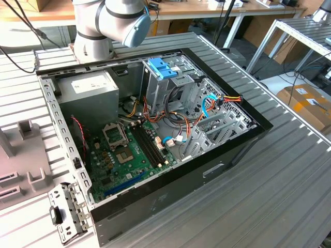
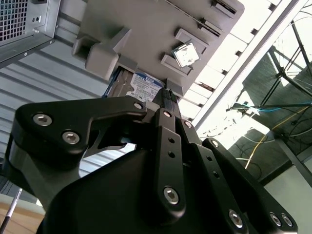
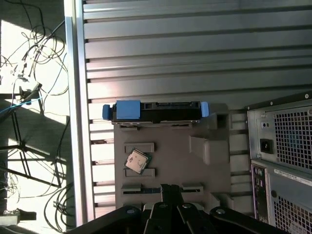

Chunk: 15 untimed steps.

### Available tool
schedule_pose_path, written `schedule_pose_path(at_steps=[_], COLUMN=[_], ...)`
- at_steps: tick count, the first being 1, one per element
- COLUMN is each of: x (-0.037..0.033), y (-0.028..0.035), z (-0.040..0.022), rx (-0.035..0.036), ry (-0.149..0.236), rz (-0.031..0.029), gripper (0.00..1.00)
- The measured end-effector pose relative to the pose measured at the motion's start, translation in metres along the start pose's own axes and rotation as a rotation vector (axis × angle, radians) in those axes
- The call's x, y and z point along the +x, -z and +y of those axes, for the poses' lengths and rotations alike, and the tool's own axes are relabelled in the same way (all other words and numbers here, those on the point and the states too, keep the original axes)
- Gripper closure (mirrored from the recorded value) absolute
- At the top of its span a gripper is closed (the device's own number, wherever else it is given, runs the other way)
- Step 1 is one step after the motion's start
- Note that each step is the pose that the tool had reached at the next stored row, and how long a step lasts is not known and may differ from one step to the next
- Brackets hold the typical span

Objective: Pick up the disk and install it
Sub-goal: 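Reach for the disk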

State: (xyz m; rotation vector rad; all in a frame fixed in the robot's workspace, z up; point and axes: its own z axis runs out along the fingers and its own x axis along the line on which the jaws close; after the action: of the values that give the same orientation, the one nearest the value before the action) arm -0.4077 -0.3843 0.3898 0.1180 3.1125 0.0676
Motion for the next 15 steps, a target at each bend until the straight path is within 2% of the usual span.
schedule_pose_path(at_steps=[8, 15], x=[-0.0016, -0.0042], y=[-0.0010, -0.0016], z=[0.0129, 0.0212], rx=[0.0044, 0.0066], ry=[0.000, 0.000], rz=[-0.0004, -0.0006], gripper=[0.89, 0.89])
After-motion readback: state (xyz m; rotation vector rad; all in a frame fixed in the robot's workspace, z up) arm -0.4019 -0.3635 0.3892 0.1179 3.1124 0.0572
